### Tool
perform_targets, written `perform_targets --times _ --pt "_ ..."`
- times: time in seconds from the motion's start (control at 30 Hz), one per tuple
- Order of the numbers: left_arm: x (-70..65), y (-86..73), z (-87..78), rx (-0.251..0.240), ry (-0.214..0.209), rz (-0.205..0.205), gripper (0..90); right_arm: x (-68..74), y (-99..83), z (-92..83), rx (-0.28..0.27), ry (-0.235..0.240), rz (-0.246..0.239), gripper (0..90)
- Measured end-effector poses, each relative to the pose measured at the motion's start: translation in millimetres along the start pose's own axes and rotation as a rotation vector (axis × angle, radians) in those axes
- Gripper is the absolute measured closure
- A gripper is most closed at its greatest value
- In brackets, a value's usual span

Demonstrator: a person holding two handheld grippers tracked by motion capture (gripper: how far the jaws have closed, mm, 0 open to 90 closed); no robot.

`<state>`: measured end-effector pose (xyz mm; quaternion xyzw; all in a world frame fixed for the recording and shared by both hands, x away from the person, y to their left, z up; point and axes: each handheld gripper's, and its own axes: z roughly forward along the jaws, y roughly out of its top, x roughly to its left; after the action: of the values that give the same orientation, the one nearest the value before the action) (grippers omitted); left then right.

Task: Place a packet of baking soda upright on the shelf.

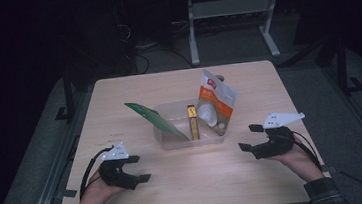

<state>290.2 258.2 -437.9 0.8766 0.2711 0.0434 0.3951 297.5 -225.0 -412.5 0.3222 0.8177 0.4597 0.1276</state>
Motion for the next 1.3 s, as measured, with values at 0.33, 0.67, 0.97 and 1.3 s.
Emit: perform_targets --times 0.33,0.67,0.97,1.3 --pt "-2.9 -0.3 5.2 0.026 -0.008 0.011 15.5 2.3 -22.6 0.2 0.058 -0.007 -0.002 20.7" --pt "-4.3 -1.2 10.1 0.064 -0.006 0.035 15.5 5.5 -30.4 8.1 0.147 -0.001 -0.039 20.4" --pt "-6.0 -2.8 14.7 0.108 -0.012 0.054 15.5 7.4 -31.5 13.6 0.178 0.010 -0.059 20.4" --pt "-6.7 -2.9 15.7 0.109 -0.013 0.051 15.5 7.5 -31.3 13.9 0.180 0.015 -0.061 20.5"
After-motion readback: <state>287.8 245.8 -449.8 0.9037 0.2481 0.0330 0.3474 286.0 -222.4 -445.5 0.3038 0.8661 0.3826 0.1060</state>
